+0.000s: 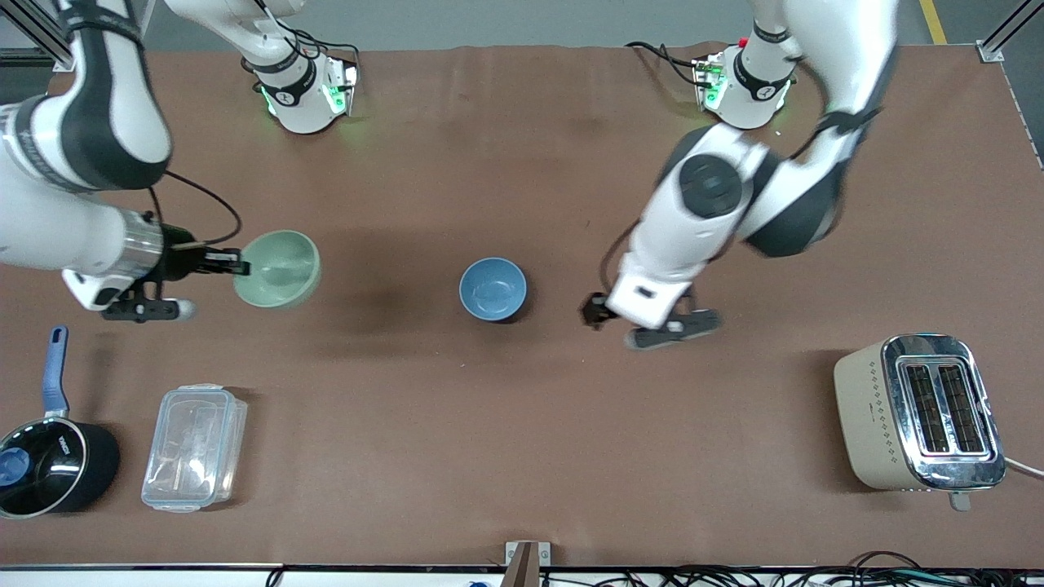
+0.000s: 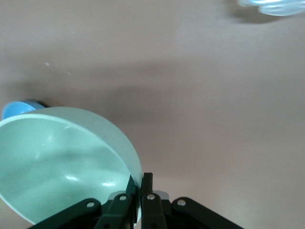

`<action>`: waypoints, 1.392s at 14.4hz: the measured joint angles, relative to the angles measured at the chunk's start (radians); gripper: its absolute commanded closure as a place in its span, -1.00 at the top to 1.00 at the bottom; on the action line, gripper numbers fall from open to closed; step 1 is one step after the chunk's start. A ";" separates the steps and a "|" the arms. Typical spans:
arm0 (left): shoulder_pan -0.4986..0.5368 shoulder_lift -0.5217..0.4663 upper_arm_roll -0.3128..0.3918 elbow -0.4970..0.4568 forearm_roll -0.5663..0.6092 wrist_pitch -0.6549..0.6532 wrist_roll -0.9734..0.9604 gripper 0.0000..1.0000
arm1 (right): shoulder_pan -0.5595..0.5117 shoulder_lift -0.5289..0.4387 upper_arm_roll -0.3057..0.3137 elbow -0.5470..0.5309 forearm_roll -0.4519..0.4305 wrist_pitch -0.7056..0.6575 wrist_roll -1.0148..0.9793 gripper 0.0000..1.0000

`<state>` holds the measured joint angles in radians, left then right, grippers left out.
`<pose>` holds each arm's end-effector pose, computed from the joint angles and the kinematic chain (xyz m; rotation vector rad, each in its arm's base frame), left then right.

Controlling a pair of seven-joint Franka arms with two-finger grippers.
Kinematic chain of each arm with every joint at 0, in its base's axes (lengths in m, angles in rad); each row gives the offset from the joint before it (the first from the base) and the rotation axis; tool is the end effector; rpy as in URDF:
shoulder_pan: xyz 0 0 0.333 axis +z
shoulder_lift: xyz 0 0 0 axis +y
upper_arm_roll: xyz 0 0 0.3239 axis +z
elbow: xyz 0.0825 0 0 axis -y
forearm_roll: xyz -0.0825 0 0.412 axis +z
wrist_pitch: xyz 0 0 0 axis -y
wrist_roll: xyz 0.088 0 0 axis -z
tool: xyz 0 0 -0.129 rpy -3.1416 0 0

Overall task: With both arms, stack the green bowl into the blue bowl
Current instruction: 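Release the blue bowl with the left gripper while the right gripper carries the green bowl, then lower the green bowl into the blue bowl and open the right gripper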

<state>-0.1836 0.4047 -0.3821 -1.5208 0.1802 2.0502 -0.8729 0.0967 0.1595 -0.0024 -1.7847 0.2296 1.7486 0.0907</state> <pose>0.6326 -0.3442 0.4326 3.0199 0.4191 0.1993 0.6038 0.0826 0.4253 -2.9218 0.0869 0.3154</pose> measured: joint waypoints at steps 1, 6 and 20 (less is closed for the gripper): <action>0.053 -0.047 0.000 -0.001 0.023 -0.032 0.045 1.00 | 0.048 0.008 0.001 0.000 0.002 0.030 0.065 -0.99; 0.256 -0.209 0.001 -0.005 0.032 -0.161 0.293 1.00 | 0.313 0.126 0.004 -0.006 0.004 0.206 0.354 -0.99; 0.220 -0.457 0.252 -0.036 -0.123 -0.503 0.716 1.00 | 0.437 0.320 0.002 -0.003 0.199 0.373 0.432 -0.90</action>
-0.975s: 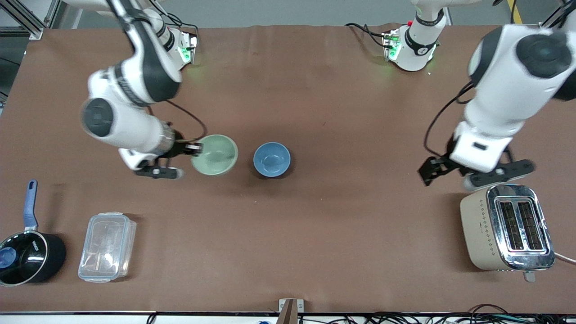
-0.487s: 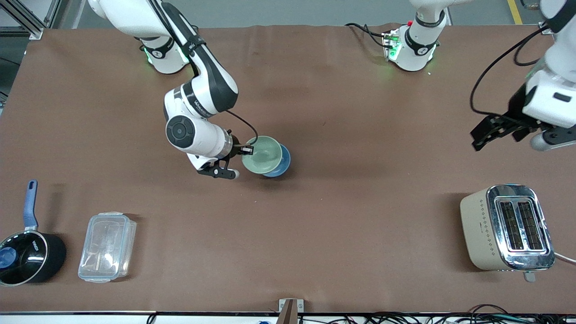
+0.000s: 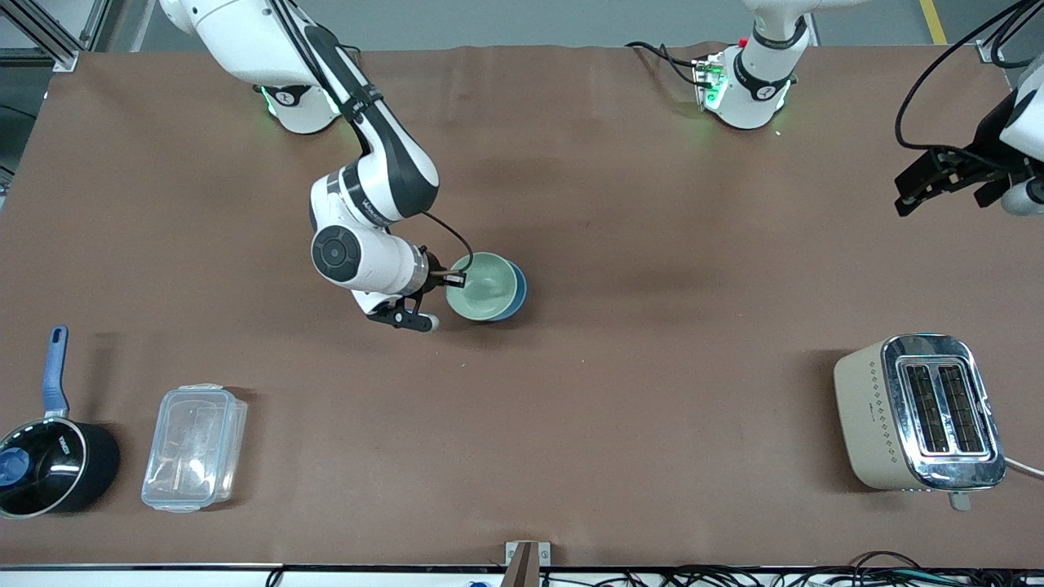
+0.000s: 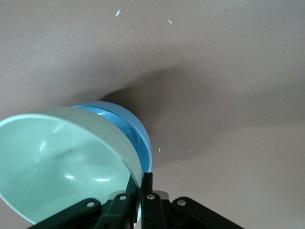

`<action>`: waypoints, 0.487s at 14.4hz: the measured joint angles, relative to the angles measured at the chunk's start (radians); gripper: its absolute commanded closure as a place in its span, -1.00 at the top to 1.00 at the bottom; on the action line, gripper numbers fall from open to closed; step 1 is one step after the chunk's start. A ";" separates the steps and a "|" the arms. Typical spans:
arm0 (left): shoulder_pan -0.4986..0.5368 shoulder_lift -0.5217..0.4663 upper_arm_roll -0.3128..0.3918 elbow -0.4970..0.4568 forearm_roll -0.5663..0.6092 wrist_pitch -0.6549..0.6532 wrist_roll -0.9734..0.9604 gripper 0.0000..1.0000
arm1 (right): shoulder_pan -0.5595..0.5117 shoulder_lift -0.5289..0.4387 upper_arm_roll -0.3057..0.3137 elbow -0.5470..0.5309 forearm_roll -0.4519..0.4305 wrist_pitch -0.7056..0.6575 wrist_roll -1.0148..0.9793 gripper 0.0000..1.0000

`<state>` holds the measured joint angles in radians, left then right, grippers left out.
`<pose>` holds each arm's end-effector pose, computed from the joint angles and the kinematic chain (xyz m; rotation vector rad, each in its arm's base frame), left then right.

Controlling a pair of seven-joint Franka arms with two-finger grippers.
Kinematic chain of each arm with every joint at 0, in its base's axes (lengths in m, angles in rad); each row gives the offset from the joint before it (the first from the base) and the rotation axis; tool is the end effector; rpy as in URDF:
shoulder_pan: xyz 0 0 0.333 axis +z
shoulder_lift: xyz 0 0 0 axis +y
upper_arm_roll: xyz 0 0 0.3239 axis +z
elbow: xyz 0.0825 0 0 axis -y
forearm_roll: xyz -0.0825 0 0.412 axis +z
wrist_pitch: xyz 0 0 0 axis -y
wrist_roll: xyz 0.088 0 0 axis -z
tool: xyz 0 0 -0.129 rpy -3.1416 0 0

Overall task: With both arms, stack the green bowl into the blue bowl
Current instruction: 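Lower the green bowl into the blue bowl and open the right gripper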

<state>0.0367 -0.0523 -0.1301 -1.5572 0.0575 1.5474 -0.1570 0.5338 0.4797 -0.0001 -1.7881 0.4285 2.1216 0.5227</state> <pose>0.5627 -0.0472 0.6451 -3.0805 -0.1020 -0.0767 0.5577 0.3604 0.2450 -2.8611 0.3487 0.4359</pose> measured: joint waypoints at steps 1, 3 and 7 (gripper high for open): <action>-0.010 -0.008 0.015 -0.005 -0.003 -0.009 0.007 1.00 | 0.002 0.004 0.000 0.000 0.000 0.001 0.000 -0.90; -0.011 -0.024 0.019 -0.023 -0.009 -0.014 0.009 1.00 | 0.009 0.012 0.000 0.000 0.001 0.008 0.000 -0.90; -0.011 -0.036 0.018 -0.046 -0.012 -0.014 0.009 1.00 | 0.020 0.028 0.000 0.000 0.001 0.015 0.000 -0.84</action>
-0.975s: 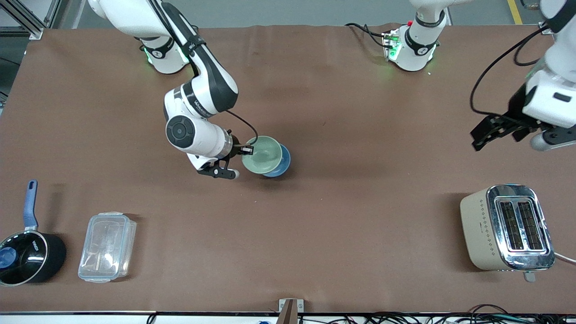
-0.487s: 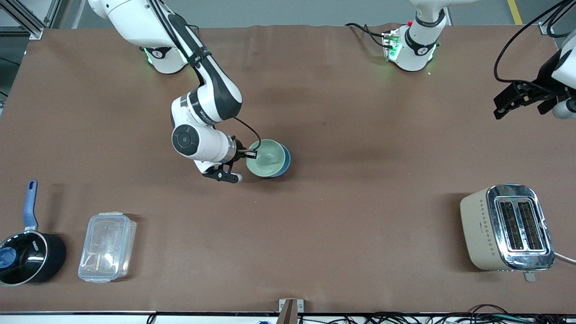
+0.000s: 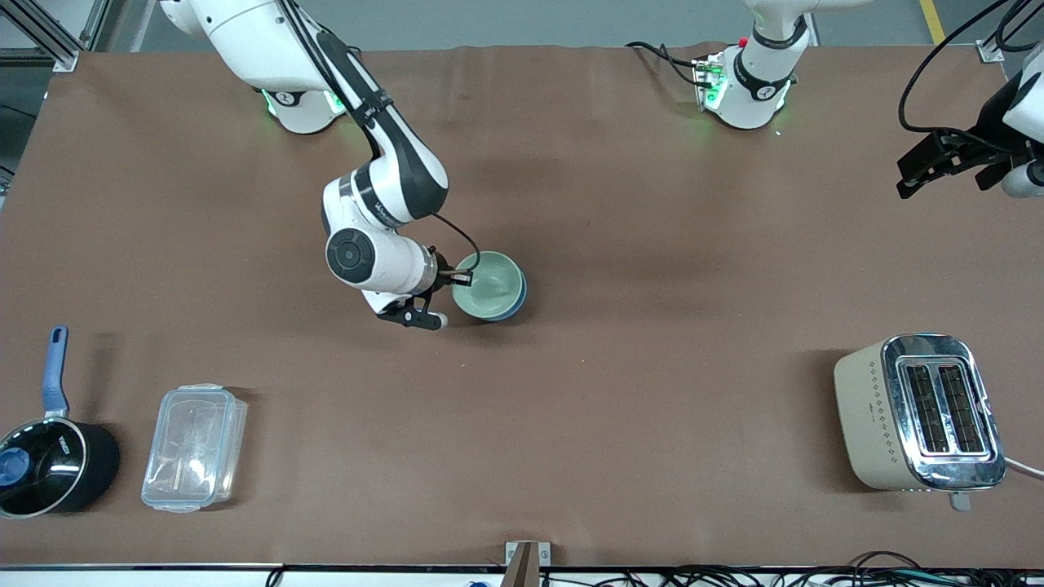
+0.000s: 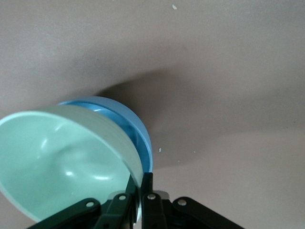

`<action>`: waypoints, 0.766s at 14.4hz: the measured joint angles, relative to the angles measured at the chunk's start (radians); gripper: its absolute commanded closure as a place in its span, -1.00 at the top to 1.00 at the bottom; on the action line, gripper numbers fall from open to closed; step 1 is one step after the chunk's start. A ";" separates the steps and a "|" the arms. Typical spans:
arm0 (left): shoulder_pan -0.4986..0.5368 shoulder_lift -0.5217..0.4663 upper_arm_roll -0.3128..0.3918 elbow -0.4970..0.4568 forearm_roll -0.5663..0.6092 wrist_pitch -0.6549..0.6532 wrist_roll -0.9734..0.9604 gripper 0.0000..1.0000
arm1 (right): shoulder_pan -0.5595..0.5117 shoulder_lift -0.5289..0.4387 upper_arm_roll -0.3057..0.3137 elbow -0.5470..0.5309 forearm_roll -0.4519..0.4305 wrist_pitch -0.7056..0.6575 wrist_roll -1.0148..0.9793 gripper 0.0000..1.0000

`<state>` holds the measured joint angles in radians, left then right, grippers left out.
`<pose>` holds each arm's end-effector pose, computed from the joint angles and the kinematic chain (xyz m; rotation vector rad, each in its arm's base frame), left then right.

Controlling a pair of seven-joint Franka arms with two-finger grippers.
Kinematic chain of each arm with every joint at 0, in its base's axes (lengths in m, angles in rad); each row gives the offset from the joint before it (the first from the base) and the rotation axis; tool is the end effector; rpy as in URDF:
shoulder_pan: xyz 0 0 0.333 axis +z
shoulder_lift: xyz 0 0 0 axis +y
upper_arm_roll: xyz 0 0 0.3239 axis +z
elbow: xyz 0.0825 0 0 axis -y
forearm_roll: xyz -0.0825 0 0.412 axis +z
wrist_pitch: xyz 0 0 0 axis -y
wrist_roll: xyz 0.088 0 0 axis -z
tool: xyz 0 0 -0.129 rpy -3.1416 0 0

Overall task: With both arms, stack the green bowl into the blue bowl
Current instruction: 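Lower the green bowl into the blue bowl and open the right gripper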

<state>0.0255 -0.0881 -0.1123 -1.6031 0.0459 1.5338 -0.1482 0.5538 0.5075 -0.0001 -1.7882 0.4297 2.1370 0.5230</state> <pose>0.5492 -0.0445 0.6408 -3.0866 -0.0986 -0.0381 0.5503 0.3704 0.2275 -2.8737 0.3337 0.4529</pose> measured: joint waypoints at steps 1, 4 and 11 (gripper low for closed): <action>-0.001 0.000 -0.002 -0.003 -0.005 0.000 0.000 1.00 | 0.001 0.002 0.000 0.000 0.000 0.000 0.000 -0.82; -0.004 0.000 -0.007 -0.007 -0.048 0.001 0.000 1.00 | 0.006 0.005 0.000 0.000 0.000 0.009 0.000 -0.57; -0.007 -0.002 -0.039 -0.018 -0.051 0.001 0.000 1.00 | 0.008 0.010 -0.002 0.003 0.000 0.016 0.000 1.00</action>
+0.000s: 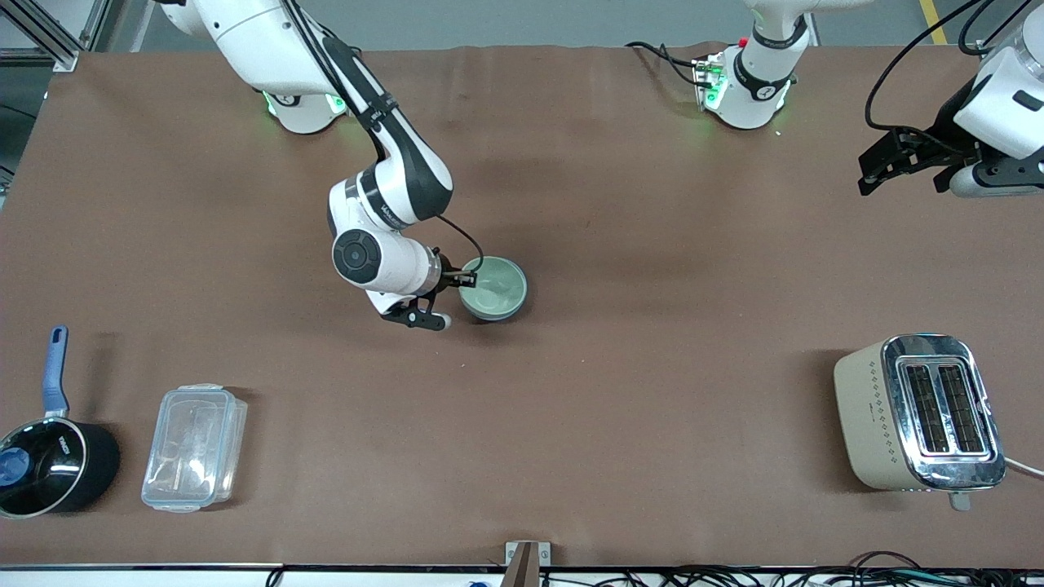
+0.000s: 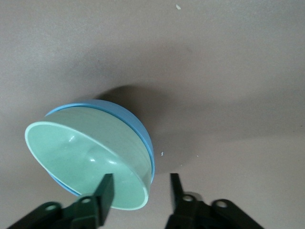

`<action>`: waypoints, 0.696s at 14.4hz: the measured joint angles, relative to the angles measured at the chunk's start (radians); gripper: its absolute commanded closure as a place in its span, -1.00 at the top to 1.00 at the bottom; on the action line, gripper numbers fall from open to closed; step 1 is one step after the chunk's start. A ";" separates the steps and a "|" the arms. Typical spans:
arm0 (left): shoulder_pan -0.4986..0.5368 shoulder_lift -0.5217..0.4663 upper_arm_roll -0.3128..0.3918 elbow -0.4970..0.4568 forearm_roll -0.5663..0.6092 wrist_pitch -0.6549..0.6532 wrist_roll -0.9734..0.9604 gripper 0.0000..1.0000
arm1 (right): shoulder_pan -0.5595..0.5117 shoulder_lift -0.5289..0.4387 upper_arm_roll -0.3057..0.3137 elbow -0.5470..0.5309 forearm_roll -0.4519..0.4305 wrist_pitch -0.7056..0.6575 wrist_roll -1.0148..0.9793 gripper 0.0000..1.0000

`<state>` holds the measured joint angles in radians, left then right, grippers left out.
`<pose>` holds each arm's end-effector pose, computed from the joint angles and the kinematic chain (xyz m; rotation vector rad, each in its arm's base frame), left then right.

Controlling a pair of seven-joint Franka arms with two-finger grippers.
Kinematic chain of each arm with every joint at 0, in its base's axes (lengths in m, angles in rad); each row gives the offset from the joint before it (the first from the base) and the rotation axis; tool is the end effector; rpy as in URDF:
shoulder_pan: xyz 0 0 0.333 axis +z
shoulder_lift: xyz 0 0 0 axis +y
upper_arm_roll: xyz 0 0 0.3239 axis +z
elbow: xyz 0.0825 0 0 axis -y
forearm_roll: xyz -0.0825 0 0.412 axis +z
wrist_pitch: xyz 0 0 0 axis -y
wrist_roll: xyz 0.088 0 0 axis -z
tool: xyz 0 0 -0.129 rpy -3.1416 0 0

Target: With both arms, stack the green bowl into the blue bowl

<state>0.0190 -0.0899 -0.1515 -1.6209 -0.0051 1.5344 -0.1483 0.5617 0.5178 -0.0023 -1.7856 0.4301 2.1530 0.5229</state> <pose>0.5448 -0.0771 0.6325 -3.1335 -0.0254 -0.0055 0.5503 0.3738 0.2227 -2.8758 0.3313 0.4405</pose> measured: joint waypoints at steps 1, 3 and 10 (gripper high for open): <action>0.000 0.000 0.001 0.000 0.000 0.000 0.000 1.00 | 0.000 -0.004 -0.003 0.006 0.000 -0.012 0.000 1.00; 0.001 -0.001 0.001 -0.001 0.000 0.000 0.000 1.00 | -0.005 -0.034 -0.022 0.026 0.000 -0.050 -0.001 1.00; 0.003 -0.001 0.002 -0.002 0.000 0.000 0.000 1.00 | -0.150 -0.286 -0.084 0.095 -0.202 -0.219 -0.029 1.00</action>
<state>0.0220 -0.0910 -0.1497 -1.6231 -0.0047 1.5341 -0.1478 0.4120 0.2320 -0.0863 -1.6909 0.2280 1.9341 0.4941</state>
